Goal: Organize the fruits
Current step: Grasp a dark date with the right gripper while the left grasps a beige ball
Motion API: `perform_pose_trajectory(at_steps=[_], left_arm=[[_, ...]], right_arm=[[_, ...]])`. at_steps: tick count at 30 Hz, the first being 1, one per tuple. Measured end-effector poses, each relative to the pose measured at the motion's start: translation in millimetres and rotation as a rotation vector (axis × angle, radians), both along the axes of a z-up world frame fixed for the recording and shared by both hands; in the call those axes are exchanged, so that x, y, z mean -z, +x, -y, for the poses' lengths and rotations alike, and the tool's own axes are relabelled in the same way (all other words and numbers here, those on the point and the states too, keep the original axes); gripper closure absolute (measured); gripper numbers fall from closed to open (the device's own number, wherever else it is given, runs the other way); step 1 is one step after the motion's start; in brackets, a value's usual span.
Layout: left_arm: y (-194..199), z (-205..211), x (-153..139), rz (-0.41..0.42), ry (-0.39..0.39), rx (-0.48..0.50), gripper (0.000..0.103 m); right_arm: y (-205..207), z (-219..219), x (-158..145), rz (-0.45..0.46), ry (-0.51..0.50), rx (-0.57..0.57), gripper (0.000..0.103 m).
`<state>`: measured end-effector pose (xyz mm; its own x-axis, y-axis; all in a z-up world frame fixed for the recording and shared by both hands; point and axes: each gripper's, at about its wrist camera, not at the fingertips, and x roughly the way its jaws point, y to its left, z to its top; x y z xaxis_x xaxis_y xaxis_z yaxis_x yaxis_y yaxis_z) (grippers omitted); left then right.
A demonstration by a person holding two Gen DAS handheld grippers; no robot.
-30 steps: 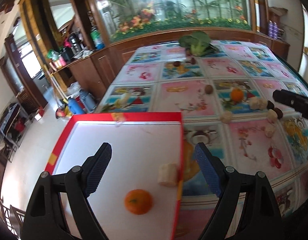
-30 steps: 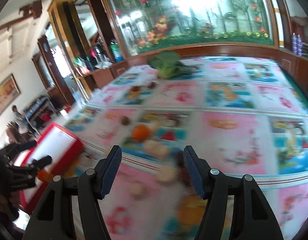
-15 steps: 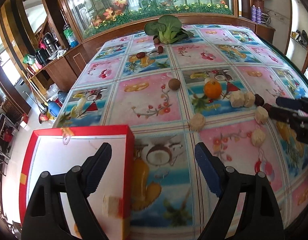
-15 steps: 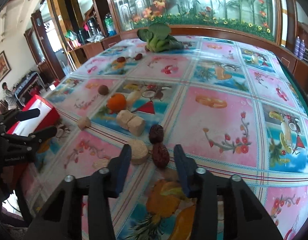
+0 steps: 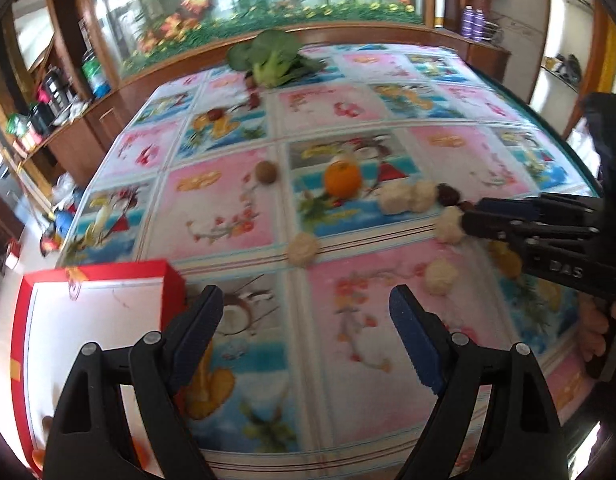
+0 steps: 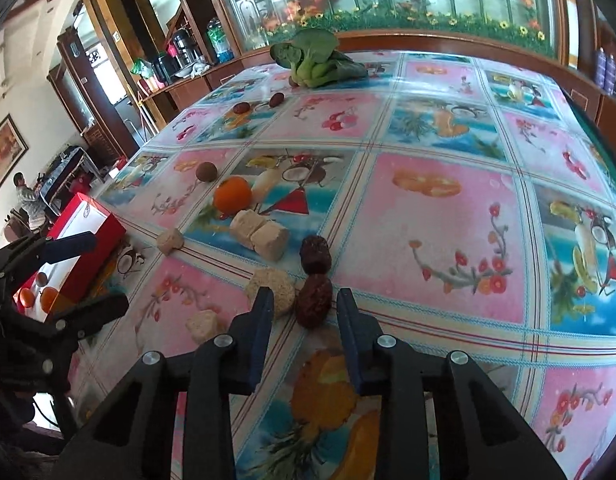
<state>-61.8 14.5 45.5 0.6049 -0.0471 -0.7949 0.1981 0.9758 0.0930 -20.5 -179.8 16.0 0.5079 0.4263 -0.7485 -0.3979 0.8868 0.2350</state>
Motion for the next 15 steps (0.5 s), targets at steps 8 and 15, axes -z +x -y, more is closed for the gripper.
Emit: perform_pose_trajectory(at_steps=[8, 15], left_arm=[[-5, 18, 4, -0.017, 0.013, 0.059, 0.017], [-12, 15, 3, -0.019, -0.004, 0.069, 0.017]], right_arm=[[-1, -1, -1, -0.003, -0.012, -0.001, 0.071], [-3, -2, 1, 0.003, -0.062, -0.017, 0.071]])
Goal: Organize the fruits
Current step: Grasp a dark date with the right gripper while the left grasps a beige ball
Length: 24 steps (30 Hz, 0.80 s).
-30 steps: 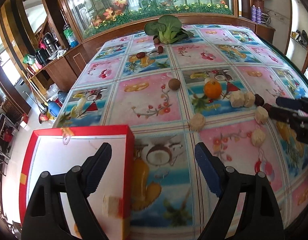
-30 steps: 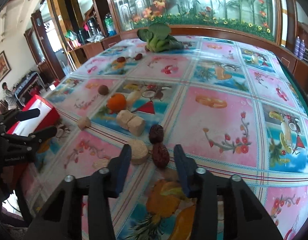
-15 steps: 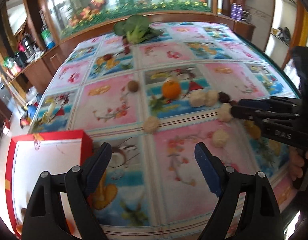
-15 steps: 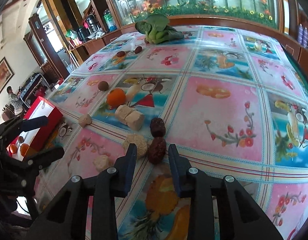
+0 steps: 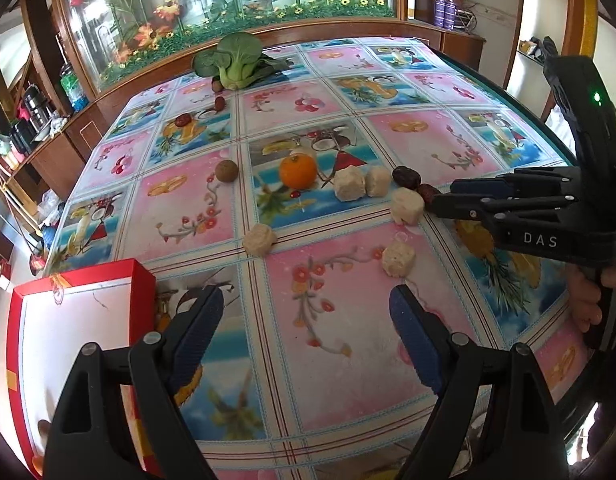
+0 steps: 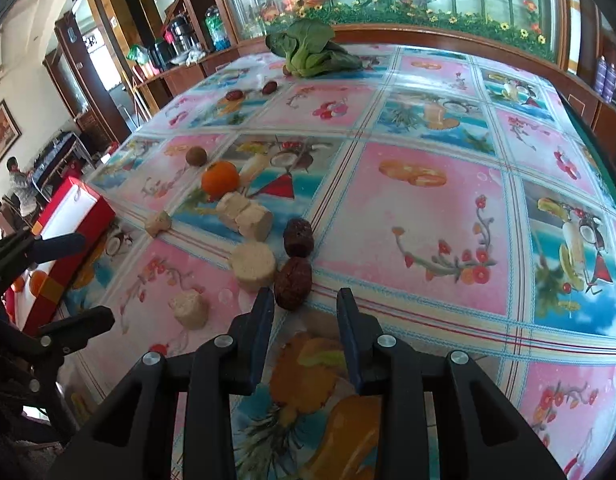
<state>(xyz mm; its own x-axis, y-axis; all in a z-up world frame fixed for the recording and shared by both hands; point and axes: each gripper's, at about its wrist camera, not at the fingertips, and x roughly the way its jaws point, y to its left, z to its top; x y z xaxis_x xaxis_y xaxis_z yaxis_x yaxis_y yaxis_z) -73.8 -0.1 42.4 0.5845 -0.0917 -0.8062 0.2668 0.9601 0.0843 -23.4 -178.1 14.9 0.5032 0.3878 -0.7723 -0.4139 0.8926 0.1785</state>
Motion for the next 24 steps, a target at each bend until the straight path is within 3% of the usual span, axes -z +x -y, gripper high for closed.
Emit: perform_pose_trajectory(at_steps=[9, 12, 13, 17, 20, 24], left_arm=[[-1, 10, 8, -0.020, 0.002, 0.045, 0.018], [5, 16, 12, -0.039, -0.003, 0.058, 0.017], [6, 18, 12, -0.042, -0.005, 0.062, 0.018], [14, 26, 15, -0.068, -0.016, 0.076, 0.018], [16, 33, 16, -0.083, -0.024, 0.100, 0.018], [21, 44, 19, -0.097, -0.030, 0.123, 0.035]], right_arm=[[4, -16, 2, 0.078, -0.088, 0.026, 0.071], [1, -20, 3, 0.111, -0.146, 0.024, 0.078], [1, -19, 3, 0.110, -0.147, 0.027, 0.085], [4, -11, 0, 0.101, -0.132, 0.062, 0.085], [7, 7, -9, 0.093, -0.043, 0.122, 0.085], [4, 15, -16, 0.113, -0.005, 0.158, 0.085]])
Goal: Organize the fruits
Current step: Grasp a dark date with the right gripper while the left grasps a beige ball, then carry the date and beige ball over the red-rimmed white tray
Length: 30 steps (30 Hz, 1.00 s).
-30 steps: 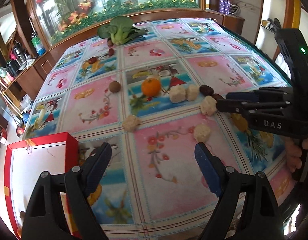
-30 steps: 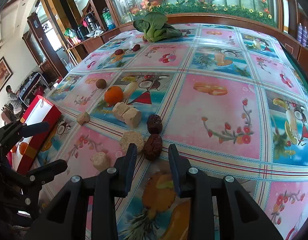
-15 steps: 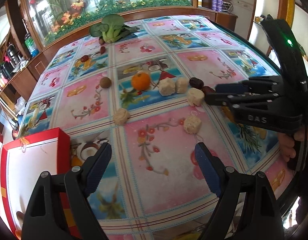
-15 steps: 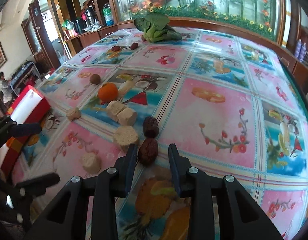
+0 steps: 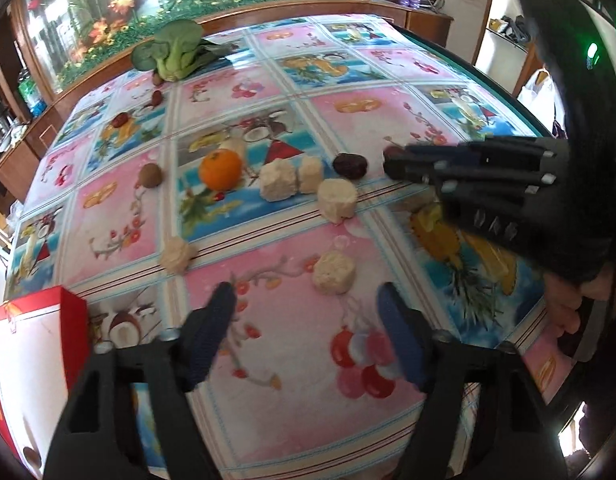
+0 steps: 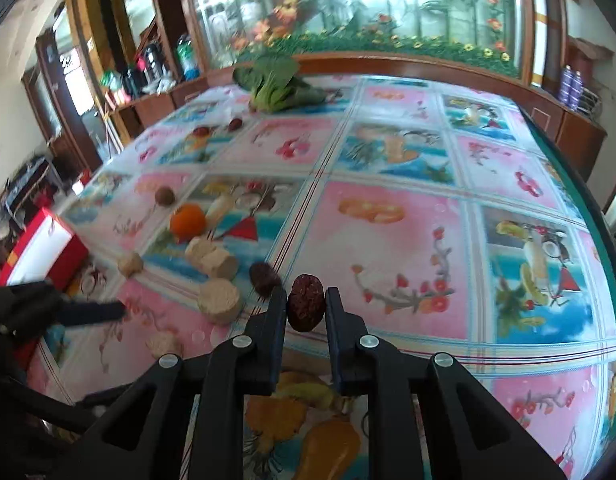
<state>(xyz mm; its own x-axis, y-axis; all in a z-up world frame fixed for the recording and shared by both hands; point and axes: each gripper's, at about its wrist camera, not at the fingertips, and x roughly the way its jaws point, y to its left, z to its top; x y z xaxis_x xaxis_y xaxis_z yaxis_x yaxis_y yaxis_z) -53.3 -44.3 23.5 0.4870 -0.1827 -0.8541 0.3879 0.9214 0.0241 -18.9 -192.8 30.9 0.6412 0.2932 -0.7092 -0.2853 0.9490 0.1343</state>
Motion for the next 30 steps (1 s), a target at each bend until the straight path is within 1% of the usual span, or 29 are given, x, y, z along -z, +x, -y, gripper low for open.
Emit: perform_pose_trajectory(at_steps=[2, 3, 5, 7, 12, 14, 15, 20, 24, 27, 30], left_arm=[[4, 3, 3, -0.015, -0.006, 0.000, 0.046], [6, 4, 5, -0.024, -0.006, 0.001, 0.053], [7, 6, 7, -0.031, -0.012, 0.003, 0.054], [8, 7, 8, -0.032, -0.017, 0.009, 0.063], [11, 12, 8, -0.022, -0.026, 0.022, 0.068], [11, 12, 8, -0.018, -0.031, 0.026, 0.072], [11, 12, 8, -0.016, -0.034, 0.029, 0.076], [10, 10, 8, -0.008, -0.046, 0.026, 0.077], [8, 7, 6, -0.007, -0.060, 0.009, 0.077], [3, 0, -2, 0.015, -0.071, -0.012, 0.077], [-6, -13, -15, 0.048, -0.100, -0.040, 0.077]], right_arm=[[1, 1, 0, -0.012, 0.014, 0.002, 0.085], [2, 1, 1, -0.018, 0.017, 0.005, 0.085], [2, 2, 1, -0.024, 0.024, 0.011, 0.085], [2, 3, 0, -0.025, 0.032, 0.017, 0.085], [1, 9, -2, -0.016, 0.054, 0.047, 0.085], [1, 10, -2, -0.015, 0.057, 0.055, 0.085], [2, 10, -2, -0.013, 0.057, 0.059, 0.085], [3, 15, -3, -0.008, 0.070, 0.079, 0.085], [4, 25, -5, -0.006, 0.108, 0.110, 0.085], [5, 31, -5, 0.005, 0.117, 0.141, 0.085], [7, 35, -5, 0.018, 0.123, 0.169, 0.085]])
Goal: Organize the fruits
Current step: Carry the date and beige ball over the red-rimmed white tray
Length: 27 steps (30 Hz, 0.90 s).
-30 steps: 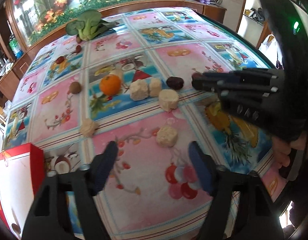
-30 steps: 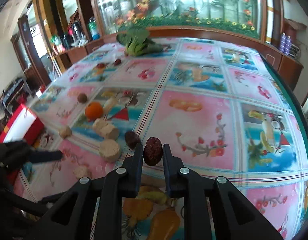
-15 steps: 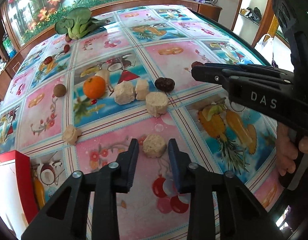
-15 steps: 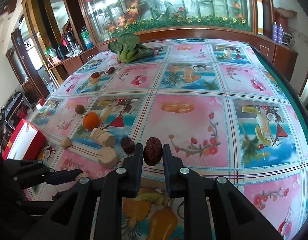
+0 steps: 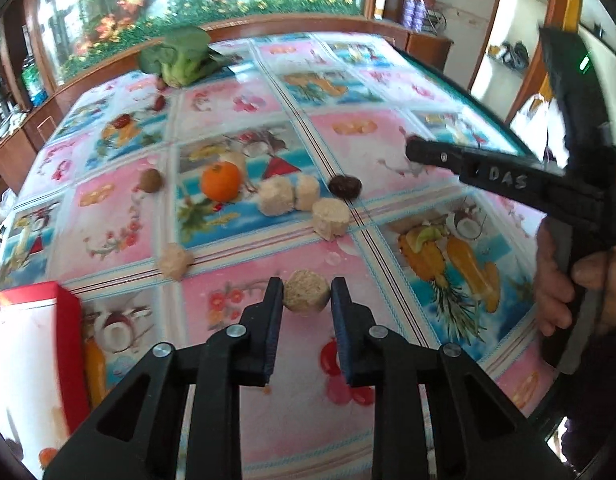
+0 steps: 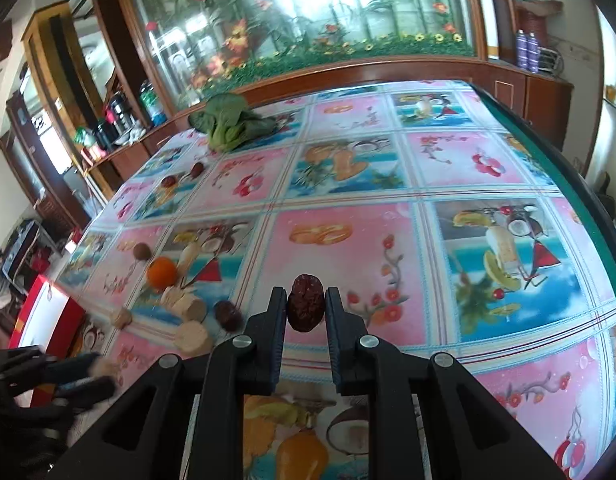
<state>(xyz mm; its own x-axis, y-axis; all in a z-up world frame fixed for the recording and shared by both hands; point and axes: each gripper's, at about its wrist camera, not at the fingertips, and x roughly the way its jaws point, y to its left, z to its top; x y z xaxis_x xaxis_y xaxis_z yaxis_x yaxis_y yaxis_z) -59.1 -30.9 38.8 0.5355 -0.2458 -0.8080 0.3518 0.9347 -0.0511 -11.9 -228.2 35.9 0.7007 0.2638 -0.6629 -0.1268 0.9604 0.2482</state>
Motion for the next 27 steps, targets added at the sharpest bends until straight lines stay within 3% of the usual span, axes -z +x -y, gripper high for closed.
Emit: perform_pose_trajectory(at_steps=[8, 16, 19, 27], left_arm=[[-35, -64, -35, 0.085, -0.072, -0.130, 0.077], [-63, -130, -42, 0.118, -0.117, -0.274, 0.077], [-72, -153, -44, 0.128, -0.133, -0.317, 0.077], [-98, -215, -44, 0.151, -0.129, -0.447, 0.077]], right_arm=[[-5, 10, -7, 0.079, 0.012, 0.088, 0.085], [-18, -10, -11, 0.101, 0.087, 0.104, 0.085], [-24, -46, -8, 0.067, 0.133, 0.012, 0.086], [-47, -190, -19, 0.021, 0.162, -0.345, 0.086]])
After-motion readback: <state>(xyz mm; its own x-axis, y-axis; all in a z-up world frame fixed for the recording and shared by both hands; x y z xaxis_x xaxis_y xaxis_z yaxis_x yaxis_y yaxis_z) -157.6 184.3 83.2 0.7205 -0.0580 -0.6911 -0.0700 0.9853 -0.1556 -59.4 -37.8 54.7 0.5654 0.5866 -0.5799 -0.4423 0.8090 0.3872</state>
